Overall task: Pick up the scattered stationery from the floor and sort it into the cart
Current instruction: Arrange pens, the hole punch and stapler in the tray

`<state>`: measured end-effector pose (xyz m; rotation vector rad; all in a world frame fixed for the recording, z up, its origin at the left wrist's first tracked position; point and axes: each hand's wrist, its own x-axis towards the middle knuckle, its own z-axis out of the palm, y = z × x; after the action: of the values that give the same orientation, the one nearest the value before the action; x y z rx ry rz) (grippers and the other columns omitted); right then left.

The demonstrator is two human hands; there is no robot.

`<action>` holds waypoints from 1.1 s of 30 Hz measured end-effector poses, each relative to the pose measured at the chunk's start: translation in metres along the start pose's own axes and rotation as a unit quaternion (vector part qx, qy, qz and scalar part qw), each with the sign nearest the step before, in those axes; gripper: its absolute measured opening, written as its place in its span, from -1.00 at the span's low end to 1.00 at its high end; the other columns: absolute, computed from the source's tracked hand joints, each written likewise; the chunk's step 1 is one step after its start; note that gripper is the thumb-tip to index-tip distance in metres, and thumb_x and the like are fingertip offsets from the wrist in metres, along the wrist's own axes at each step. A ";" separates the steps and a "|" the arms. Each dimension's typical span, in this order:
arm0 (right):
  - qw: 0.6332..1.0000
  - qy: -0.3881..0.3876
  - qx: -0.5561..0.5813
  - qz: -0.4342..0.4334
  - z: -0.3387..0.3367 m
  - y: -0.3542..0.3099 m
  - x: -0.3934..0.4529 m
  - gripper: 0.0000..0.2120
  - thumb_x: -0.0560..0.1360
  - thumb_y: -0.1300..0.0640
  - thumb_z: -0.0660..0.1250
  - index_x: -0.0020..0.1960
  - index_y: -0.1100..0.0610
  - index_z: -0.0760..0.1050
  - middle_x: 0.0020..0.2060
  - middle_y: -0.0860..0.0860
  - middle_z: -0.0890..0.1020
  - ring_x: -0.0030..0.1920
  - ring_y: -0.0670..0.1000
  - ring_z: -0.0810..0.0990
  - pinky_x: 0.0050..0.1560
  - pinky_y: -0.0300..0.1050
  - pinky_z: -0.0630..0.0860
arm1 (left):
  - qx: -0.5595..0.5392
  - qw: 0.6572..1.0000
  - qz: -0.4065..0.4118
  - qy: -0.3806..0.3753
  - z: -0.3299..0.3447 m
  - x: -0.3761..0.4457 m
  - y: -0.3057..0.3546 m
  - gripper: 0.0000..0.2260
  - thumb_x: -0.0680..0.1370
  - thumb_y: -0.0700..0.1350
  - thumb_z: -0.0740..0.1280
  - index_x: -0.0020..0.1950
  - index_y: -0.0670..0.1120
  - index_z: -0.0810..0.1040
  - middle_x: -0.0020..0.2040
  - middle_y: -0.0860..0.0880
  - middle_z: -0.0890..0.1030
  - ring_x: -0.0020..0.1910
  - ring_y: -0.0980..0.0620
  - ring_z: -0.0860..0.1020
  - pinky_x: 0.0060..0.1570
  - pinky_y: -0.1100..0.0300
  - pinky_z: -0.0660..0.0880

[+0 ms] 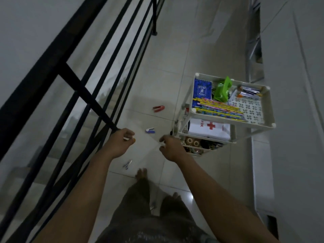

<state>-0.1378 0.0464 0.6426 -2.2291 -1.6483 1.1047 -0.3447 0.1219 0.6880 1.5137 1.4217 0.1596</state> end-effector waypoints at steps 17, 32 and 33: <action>0.994 -0.051 0.056 0.084 0.163 0.055 -0.054 -0.63 0.55 0.07 0.27 0.33 0.13 0.38 0.21 0.18 0.44 0.17 0.18 0.46 0.12 -0.02 0.45 | 0.075 0.991 -0.016 -0.110 0.095 -0.047 -0.125 -0.81 0.55 -0.13 0.36 0.16 -0.05 0.53 0.13 -0.02 0.52 0.10 0.03 0.47 0.06 0.23 0.38; 0.946 -0.016 0.172 0.274 0.439 0.141 -0.051 -0.44 0.54 0.09 0.28 0.50 0.09 0.19 0.35 0.19 0.31 0.26 0.18 0.45 0.26 0.07 0.45 | 0.238 0.936 0.039 -0.257 0.205 0.049 -0.358 -0.71 0.57 -0.10 0.31 0.28 -0.09 0.46 0.29 -0.12 0.42 0.23 -0.06 0.44 0.18 0.20 0.35; 0.945 -0.020 0.171 0.278 0.462 0.153 -0.046 -0.43 0.54 0.09 0.28 0.51 0.06 0.17 0.36 0.19 0.30 0.27 0.18 0.44 0.27 0.08 0.45 | 0.244 0.935 0.044 -0.254 0.219 0.059 -0.375 -0.69 0.57 -0.09 0.31 0.30 -0.09 0.44 0.30 -0.12 0.40 0.25 -0.07 0.43 0.19 0.20 0.34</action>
<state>-0.3206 -0.1865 0.2531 -2.4888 -0.7487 1.4284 -0.4308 -0.0291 0.2858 1.8474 1.0097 -0.5388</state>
